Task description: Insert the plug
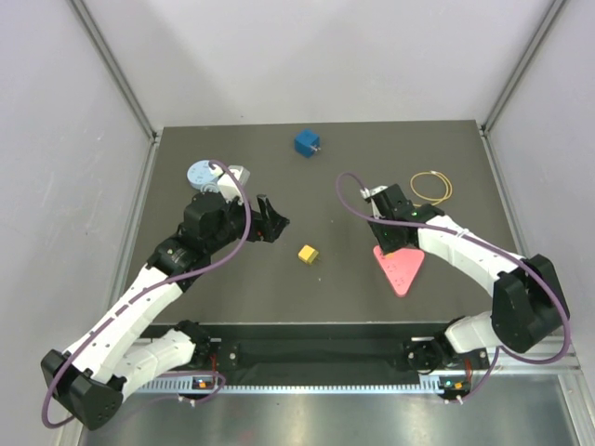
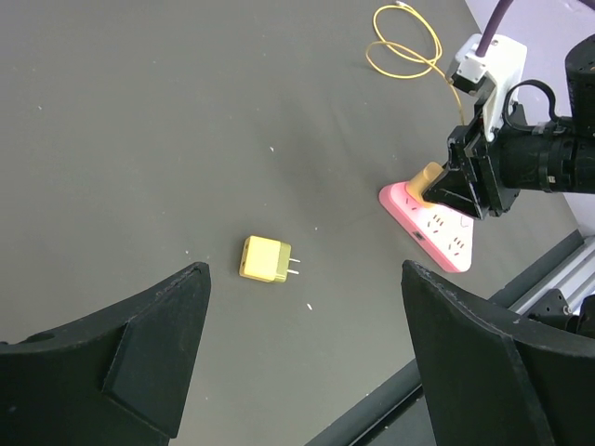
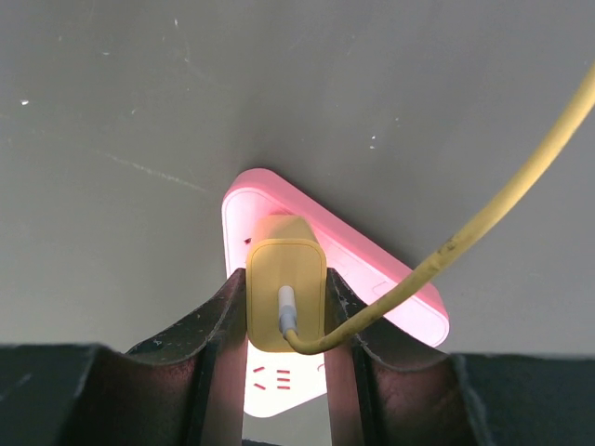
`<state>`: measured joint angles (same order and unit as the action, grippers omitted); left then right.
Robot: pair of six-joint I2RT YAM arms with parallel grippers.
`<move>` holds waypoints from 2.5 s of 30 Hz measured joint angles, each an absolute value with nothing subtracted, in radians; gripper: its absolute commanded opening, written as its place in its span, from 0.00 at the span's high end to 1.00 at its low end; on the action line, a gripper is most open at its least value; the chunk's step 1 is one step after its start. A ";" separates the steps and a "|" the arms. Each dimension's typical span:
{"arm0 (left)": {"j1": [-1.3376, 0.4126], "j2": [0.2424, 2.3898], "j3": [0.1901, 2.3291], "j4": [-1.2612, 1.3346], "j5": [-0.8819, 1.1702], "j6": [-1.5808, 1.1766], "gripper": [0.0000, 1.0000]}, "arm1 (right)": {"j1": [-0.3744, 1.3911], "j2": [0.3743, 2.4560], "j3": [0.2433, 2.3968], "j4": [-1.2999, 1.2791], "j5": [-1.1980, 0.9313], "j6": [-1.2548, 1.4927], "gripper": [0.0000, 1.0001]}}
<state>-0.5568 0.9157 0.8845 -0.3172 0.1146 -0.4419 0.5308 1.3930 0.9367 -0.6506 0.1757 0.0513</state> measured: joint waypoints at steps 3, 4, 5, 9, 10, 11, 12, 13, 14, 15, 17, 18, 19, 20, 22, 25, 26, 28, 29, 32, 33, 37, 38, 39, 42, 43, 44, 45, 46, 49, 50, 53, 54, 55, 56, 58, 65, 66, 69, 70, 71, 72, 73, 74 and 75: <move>-0.557 0.912 0.884 -0.317 0.114 -0.442 0.12 | 0.535 1.395 0.937 -0.646 0.182 0.051 1.00; -0.557 0.912 0.884 -0.318 0.114 -0.442 0.12 | 0.536 1.395 0.937 -0.641 0.183 0.051 1.00; -0.557 0.912 0.884 -0.318 0.113 -0.442 0.12 | 0.537 1.396 0.937 -0.637 0.183 0.052 1.00; -0.557 0.912 0.884 -0.318 0.111 -0.442 0.12 | 0.537 1.396 0.928 -0.598 0.191 0.067 1.00; -0.557 0.912 0.884 -0.318 0.111 -0.442 0.12 | 0.538 1.397 0.924 -0.581 0.197 0.073 1.00; -0.557 0.912 0.884 -0.318 0.111 -0.441 0.12 | 0.539 1.397 0.923 -0.570 0.202 0.080 1.00; -0.557 0.912 0.884 -0.318 0.111 -0.441 0.12 | 0.540 1.399 0.921 -0.560 0.208 0.084 1.00; -0.557 0.912 0.884 -0.318 0.111 -0.441 0.12 | 0.541 1.402 0.920 -0.548 0.215 0.090 1.00; -0.557 0.912 0.884 -0.318 0.111 -0.440 0.12 | 0.541 1.404 0.917 -0.532 0.221 0.096 1.00; -0.557 0.912 0.884 -0.318 0.111 -0.439 0.12 | 0.541 1.407 0.916 -0.521 0.228 0.102 1.00; -0.557 0.912 0.884 -0.318 0.110 -0.438 0.12 | 0.542 1.419 0.916 -0.490 0.244 0.113 1.00; -0.557 0.912 0.884 -0.318 0.110 -0.438 0.12 | 0.542 1.426 0.916 -0.472 0.252 0.119 1.00; -0.557 0.912 0.884 -0.318 0.110 -0.437 0.12 | 0.542 1.436 0.917 -0.454 0.263 0.125 1.00; -0.557 0.912 0.884 -0.318 0.110 -0.436 0.12 | 0.542 1.445 0.918 -0.440 0.270 0.129 1.00; -0.557 0.912 0.884 -0.318 0.106 -0.434 0.12 | 0.542 1.467 0.920 -0.409 0.288 0.136 1.00; -0.557 0.912 0.884 -0.318 0.099 -0.430 0.12 | 0.548 1.508 0.947 -0.381 0.322 0.143 1.00; -0.557 0.912 0.884 -0.318 0.097 -0.428 0.12 | 0.552 1.523 0.959 -0.376 0.334 0.145 1.00; -0.557 0.912 0.884 -0.318 0.092 -0.425 0.12 | 0.559 1.553 0.983 -0.366 0.355 0.153 1.00; -0.557 0.912 0.884 -0.318 0.088 -0.424 0.12 | 0.562 1.568 0.996 -0.364 0.367 0.157 1.00; -0.557 0.913 0.884 -0.318 0.087 -0.420 0.12 | 0.571 1.615 1.038 -0.364 0.397 0.167 1.00; -0.557 0.913 0.884 -0.318 0.085 -0.419 0.12 | 0.572 1.629 1.050 -0.361 0.404 0.169 1.00; -0.557 0.913 0.884 -0.318 0.084 -0.416 0.12 | 0.574 1.666 1.080 -0.351 0.429 0.180 1.00; -0.557 0.913 0.884 -0.318 0.084 -0.416 0.12 | 0.574 1.674 1.084 -0.346 0.434 0.183 1.00; -0.557 0.913 0.884 -0.318 0.084 -0.416 0.12 | 0.574 1.680 1.089 -0.342 0.439 0.186 1.00; -0.557 0.913 0.884 -0.318 0.083 -0.416 0.12 | 0.574 1.699 1.102 -0.326 0.451 0.189 1.00; -0.557 0.913 0.884 -0.318 0.081 -0.416 0.12 | 0.574 1.705 1.106 -0.323 0.453 0.190 1.00; -0.557 0.913 0.884 -0.318 0.080 -0.416 0.12 | 0.574 1.711 1.112 -0.321 0.455 0.193 1.00; -0.557 0.913 0.884 -0.318 0.080 -0.415 0.12 | 0.574 1.718 1.118 -0.321 0.457 0.196 1.00; -0.557 0.913 0.884 -0.318 0.080 -0.415 0.12 | 0.574 1.724 1.126 -0.322 0.459 0.199 1.00; -0.557 0.912 0.884 -0.318 0.080 -0.415 0.12 | 0.574 1.737 1.136 -0.316 0.467 0.213 1.00; -0.557 0.912 0.884 -0.318 0.079 -0.415 0.12 | 0.574 1.737 1.135 -0.313 0.468 0.221 1.00; -0.557 0.912 0.884 -0.318 0.080 -0.415 0.12 | 0.574 1.736 1.117 -0.292 0.468 0.249 1.00; -0.557 0.912 0.884 -0.318 0.080 -0.415 0.12 | 0.574 1.733 1.109 -0.281 0.470 0.258 1.00; -0.557 0.912 0.884 -0.318 0.080 -0.415 0.12 | 0.574 1.730 1.102 -0.272 0.472 0.265 1.00; -0.557 0.912 0.884 -0.318 0.080 -0.415 0.12 | 0.575 1.728 1.098 -0.267 0.477 0.272 1.00; -0.557 0.912 0.884 -0.318 0.080 -0.415 0.12 | 0.578 1.730 1.098 -0.265 0.488 0.284 1.00; -0.557 0.912 0.884 -0.318 0.080 -0.415 0.12 | 0.591 1.736 1.099 -0.261 0.523 0.300 0.91; -0.557 0.912 0.884 -0.318 0.080 -0.415 0.12 | 0.591 1.736 1.102 -0.264 0.524 0.300 0.87; -0.557 0.912 0.884 -0.318 0.080 -0.416 0.12 | 0.591 1.743 1.132 -0.307 0.519 0.298 0.70; -0.557 0.912 0.884 -0.318 0.080 -0.416 0.12 | 0.591 1.749 1.150 -0.335 0.514 0.297 0.63; -0.557 0.912 0.884 -0.318 0.081 -0.416 0.12 | 0.591 1.753 1.166 -0.359 0.508 0.298 0.60; -0.557 0.912 0.884 -0.318 0.081 -0.416 0.12 | 0.591 1.761 1.190 -0.395 0.493 0.297 0.57; -0.557 0.912 0.884 -0.318 0.081 -0.416 0.12 | 0.591 1.767 1.213 -0.430 0.479 0.297 0.51; -0.557 0.912 0.884 -0.319 0.080 -0.416 0.12 | 0.591 1.772 1.237 -0.464 0.466 0.297 0.48; -0.557 0.912 0.884 -0.321 0.080 -0.416 0.12 | 0.591 1.775 1.261 -0.491 0.456 0.294 0.44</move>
<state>-0.5568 0.9123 0.8845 -0.3210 0.0803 -0.4164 0.5911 1.7752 1.2610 -0.4908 0.4561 0.2935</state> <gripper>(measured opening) 0.879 0.484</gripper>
